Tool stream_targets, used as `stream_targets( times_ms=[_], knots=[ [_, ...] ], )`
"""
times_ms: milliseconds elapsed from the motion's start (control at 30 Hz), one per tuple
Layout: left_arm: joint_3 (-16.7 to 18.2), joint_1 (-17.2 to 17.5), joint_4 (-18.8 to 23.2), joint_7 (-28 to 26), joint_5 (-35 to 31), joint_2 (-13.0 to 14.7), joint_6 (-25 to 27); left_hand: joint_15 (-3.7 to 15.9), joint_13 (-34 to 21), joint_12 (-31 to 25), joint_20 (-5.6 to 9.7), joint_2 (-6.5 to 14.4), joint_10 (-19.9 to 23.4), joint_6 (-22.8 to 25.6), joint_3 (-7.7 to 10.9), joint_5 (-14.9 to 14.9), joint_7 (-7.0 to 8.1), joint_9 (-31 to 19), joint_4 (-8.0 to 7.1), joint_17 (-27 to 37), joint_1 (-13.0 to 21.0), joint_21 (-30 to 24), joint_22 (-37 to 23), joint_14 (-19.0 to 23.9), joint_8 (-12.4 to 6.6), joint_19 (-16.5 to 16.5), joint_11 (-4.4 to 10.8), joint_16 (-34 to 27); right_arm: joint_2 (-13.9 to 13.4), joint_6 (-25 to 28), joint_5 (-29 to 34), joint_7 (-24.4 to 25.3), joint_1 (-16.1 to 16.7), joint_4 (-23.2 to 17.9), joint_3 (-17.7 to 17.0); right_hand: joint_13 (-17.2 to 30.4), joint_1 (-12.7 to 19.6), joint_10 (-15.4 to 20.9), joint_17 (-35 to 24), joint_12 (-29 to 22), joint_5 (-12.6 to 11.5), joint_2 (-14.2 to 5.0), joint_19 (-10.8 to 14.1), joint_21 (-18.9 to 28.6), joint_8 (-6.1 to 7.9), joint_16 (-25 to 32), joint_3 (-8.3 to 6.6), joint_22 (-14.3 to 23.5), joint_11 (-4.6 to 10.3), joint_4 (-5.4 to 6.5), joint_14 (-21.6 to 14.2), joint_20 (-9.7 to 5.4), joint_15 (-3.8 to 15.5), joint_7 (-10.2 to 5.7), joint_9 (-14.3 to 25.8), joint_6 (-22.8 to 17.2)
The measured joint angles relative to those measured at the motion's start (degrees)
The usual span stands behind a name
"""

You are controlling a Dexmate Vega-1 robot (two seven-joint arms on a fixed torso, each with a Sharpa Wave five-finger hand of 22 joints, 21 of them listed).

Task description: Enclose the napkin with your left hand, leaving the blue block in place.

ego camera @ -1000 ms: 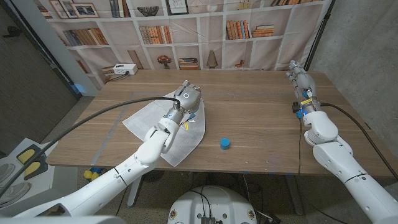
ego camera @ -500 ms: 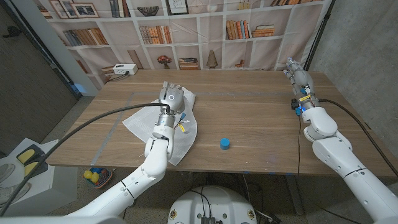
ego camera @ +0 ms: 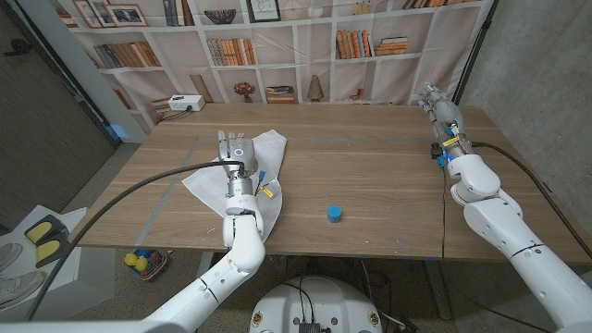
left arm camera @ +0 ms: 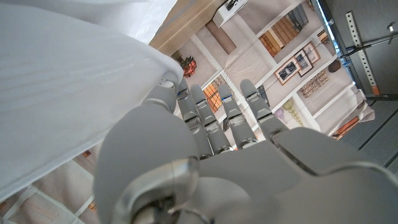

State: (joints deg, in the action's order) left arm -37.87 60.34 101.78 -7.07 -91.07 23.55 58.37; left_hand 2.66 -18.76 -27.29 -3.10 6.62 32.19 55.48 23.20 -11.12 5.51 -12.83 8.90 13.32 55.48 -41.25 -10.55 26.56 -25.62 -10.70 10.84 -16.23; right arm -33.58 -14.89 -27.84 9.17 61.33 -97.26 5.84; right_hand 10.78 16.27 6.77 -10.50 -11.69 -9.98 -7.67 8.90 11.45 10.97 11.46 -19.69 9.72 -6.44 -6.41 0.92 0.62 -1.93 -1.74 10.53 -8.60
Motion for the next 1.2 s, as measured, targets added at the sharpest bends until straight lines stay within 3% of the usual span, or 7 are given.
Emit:
stream_targets(
  times_ms=[200, 267, 333, 433, 567, 1033, 1200],
  knots=[
    [-0.08, 0.13, -1.15, 4.32, -2.86, -1.02, 2.58, -0.1, -0.28, 2.9, -0.79, -1.79, -4.8, -13.5, -1.84, 0.56, 3.76, 0.43, -1.15, 0.67, -2.94, 1.04, 0.0, -3.67, 5.78, 1.23, -0.51, 0.83, -0.02, 0.49, 0.18, 0.16, -0.26, -0.32, 0.08, 0.0, -0.59, 0.0, -0.31, 0.0, 0.0, -0.59, 0.3, 0.0, 0.0, 0.0, 0.17, 0.0, 0.0, 0.17, 0.0, -0.3, 0.0, 0.0, 0.0, 0.0],
    [-0.01, 0.25, -1.36, 4.32, -2.86, -1.32, 2.58, -0.16, -0.45, 4.03, -1.12, -2.43, -6.87, -18.59, -2.59, 0.56, 4.46, 0.88, -1.45, 0.67, -4.46, 1.64, 0.0, -5.25, 8.44, 2.39, -0.64, 1.48, -0.02, 0.63, 0.19, 0.22, -0.26, -0.32, 0.08, 0.0, -0.59, 0.0, -0.31, 0.0, 0.0, -0.59, 0.3, 0.0, 0.0, 0.0, 0.17, 0.0, 0.0, 0.17, 0.0, -0.3, 0.0, 0.0, 0.0, 0.0],
    [0.3, 0.5, -1.4, 10.83, -7.14, -1.6, 3.82, -0.23, -0.42, 5.49, -1.75, -3.01, -9.62, -24.56, -3.34, 1.0, 4.98, 1.28, -1.56, 0.58, -5.91, 2.48, 0.0, -7.28, 11.58, 3.61, -0.85, 2.32, -0.03, 0.8, 0.2, 0.26, -0.54, -0.49, 0.21, 0.0, -0.59, 0.0, -0.31, 0.0, 0.0, -0.59, 0.3, 0.0, 0.0, 0.0, 0.17, 0.0, 0.0, 0.17, 0.0, -0.3, 0.0, 0.0, 0.0, 0.0],
    [1.01, 1.05, -1.03, 12.59, -8.29, -2.09, 3.81, -0.28, -0.37, 6.77, -2.3, -3.3, -12.16, -28.82, -3.57, 1.0, 5.21, 1.42, -1.63, 0.29, -6.95, 3.19, 0.0, -9.22, 13.78, 4.84, -0.94, 2.93, -0.03, 1.06, 0.2, 0.28, -0.73, -0.49, 0.3, 0.0, -0.59, 0.0, -0.31, 0.0, 0.0, -0.59, 0.3, 0.0, 0.0, 0.0, 0.17, 0.0, 0.0, 0.17, 0.0, -0.3, 0.0, 0.0, 0.0, 0.0],
    [2.5, 2.21, -0.42, 20.39, -14.71, -3.56, 3.44, -0.41, -0.37, 7.2, -2.31, -3.41, -12.72, -29.73, -3.8, 1.0, 5.34, 1.66, -1.87, 0.24, -7.09, 3.46, 0.01, -9.47, 14.2, 5.0, -1.33, 2.93, 0.15, 1.23, 0.19, 0.1, -1.45, -0.19, 0.69, 0.0, -0.59, 0.0, -0.31, 0.0, 0.0, -0.59, 0.3, 0.0, 0.0, 0.0, 0.16, 0.0, 0.0, 0.17, -0.12, -0.29, -0.12, 0.0, 0.0, 0.0],
    [10.09, 7.14, 0.44, 33.0, -33.15, -12.35, -1.02, -0.41, -0.37, 7.2, -2.31, -1.9, -12.24, -24.06, -3.38, 1.0, 5.03, 1.57, -1.79, -0.03, -7.96, 3.76, 0.01, -9.47, 12.41, 5.0, -1.15, 2.93, 0.63, 0.91, -0.59, -1.83, -3.05, 1.79, 1.31, 0.0, -0.59, 0.0, -0.3, 0.0, 0.0, -0.59, 0.29, 0.0, 0.0, 0.0, 0.16, 0.0, 0.0, 0.16, -0.11, -0.29, -0.12, 0.0, 0.0, 0.0],
    [12.28, 9.03, 3.25, 37.08, -36.68, -12.59, -5.47, -0.2, -0.37, 7.61, -2.08, -4.06, -12.64, -24.51, -4.99, 1.0, 6.11, 1.49, -1.63, -0.28, -10.13, 4.19, 0.02, -9.68, 12.94, 4.76, -0.76, 2.93, 0.65, 0.47, -0.94, -2.51, -3.24, 2.15, 1.31, 0.0, -0.59, 0.0, -0.3, 0.0, 0.0, -0.59, 0.29, 0.0, 0.0, 0.0, 0.17, 0.0, 0.0, 0.17, -0.11, -0.29, -0.11, 0.0, 0.0, 0.0]
  ],
)
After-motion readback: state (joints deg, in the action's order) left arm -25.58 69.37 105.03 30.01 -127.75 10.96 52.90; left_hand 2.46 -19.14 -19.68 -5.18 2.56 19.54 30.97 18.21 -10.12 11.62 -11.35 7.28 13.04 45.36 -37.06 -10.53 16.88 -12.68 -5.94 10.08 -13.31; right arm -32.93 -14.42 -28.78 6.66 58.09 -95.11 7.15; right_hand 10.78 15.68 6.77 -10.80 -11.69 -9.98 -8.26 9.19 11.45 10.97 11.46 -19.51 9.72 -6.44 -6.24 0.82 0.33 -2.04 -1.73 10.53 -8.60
